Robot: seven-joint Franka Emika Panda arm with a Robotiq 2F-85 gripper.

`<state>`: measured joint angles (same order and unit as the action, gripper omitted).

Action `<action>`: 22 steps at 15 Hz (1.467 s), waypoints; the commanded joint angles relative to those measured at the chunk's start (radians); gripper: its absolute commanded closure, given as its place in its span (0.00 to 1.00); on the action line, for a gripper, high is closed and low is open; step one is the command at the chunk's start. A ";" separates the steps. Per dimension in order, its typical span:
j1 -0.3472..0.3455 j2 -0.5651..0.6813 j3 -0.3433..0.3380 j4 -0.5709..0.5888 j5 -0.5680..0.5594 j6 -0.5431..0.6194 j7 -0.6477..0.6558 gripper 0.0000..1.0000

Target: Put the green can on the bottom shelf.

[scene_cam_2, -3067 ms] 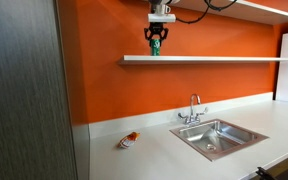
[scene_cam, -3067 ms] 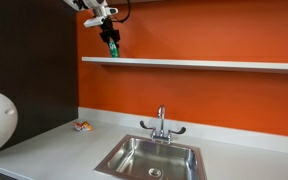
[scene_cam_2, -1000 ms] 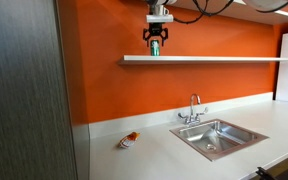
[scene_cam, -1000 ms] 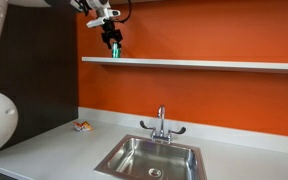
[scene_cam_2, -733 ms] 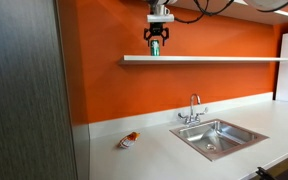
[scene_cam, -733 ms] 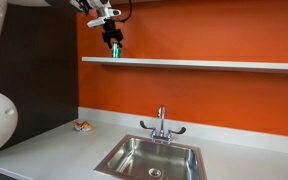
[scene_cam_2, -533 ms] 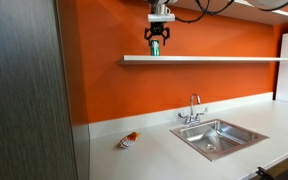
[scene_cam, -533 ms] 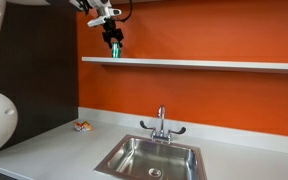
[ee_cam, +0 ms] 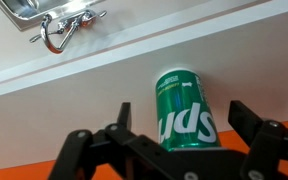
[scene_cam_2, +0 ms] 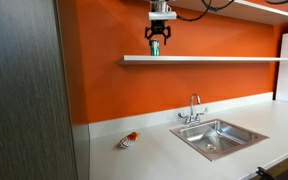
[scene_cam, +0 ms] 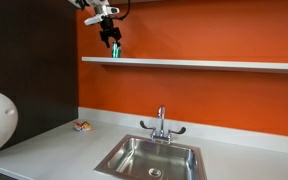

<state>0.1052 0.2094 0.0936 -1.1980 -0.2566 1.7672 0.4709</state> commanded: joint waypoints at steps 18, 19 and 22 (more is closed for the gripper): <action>0.020 -0.495 0.036 -0.556 0.091 0.018 0.014 0.00; 0.019 -0.519 0.040 -0.582 0.101 0.017 0.012 0.00; 0.016 -0.594 0.053 -0.668 0.130 0.011 0.013 0.00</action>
<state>0.1462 -0.2871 0.1189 -1.7612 -0.1592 1.7837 0.4724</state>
